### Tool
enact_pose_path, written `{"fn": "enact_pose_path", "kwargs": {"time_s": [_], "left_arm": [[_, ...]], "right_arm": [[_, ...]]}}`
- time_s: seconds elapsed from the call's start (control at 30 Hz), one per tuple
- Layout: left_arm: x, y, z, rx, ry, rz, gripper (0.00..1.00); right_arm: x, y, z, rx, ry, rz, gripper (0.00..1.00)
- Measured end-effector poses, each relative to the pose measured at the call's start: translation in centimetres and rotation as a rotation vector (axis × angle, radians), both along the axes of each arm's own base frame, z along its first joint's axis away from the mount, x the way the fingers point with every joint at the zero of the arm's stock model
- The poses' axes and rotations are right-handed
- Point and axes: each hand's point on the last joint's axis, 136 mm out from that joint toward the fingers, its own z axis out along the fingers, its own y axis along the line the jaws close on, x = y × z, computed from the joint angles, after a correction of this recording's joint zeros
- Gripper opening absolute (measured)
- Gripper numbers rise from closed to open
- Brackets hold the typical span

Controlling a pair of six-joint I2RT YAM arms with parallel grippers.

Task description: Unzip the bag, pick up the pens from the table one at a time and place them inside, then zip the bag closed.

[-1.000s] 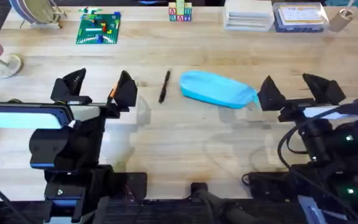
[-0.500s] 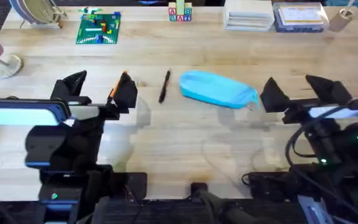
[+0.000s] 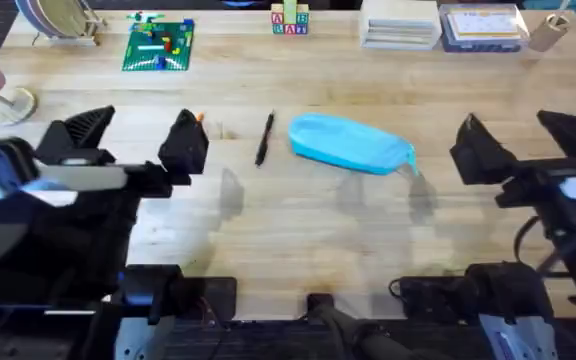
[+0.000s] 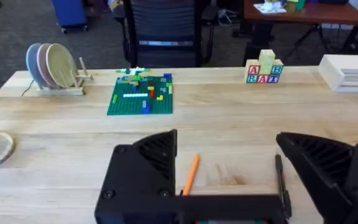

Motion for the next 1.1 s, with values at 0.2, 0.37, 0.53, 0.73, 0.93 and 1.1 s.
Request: {"fn": "enact_pose_path", "kwargs": {"time_s": [0.2,0.37,0.53,0.73,0.93,1.1], "left_arm": [[0.3,0.0,1.7,0.000,0.068,0.000,0.994],[1.0,0.0,2.2,-0.001,0.175,0.000,0.994],[1.9,0.0,2.9,-0.001,0.268,0.000,0.994],[3.1,0.0,4.2,-0.002,0.347,0.000,0.994],[3.9,0.0,4.5,-0.002,0.439,0.000,0.994],[4.5,0.0,3.9,-0.005,0.522,0.001,0.994]], "right_arm": [[-1.5,0.0,2.2,0.015,-0.008,-0.003,0.998],[-2.0,0.0,3.2,0.034,0.030,-0.006,0.998],[-1.8,0.0,3.5,0.043,0.116,-0.009,0.997],[-1.2,0.0,3.2,0.046,0.267,-0.014,0.997],[-0.4,0.0,2.8,0.047,0.432,-0.019,0.997],[0.2,0.0,2.5,0.046,0.549,-0.022,0.997]]}}
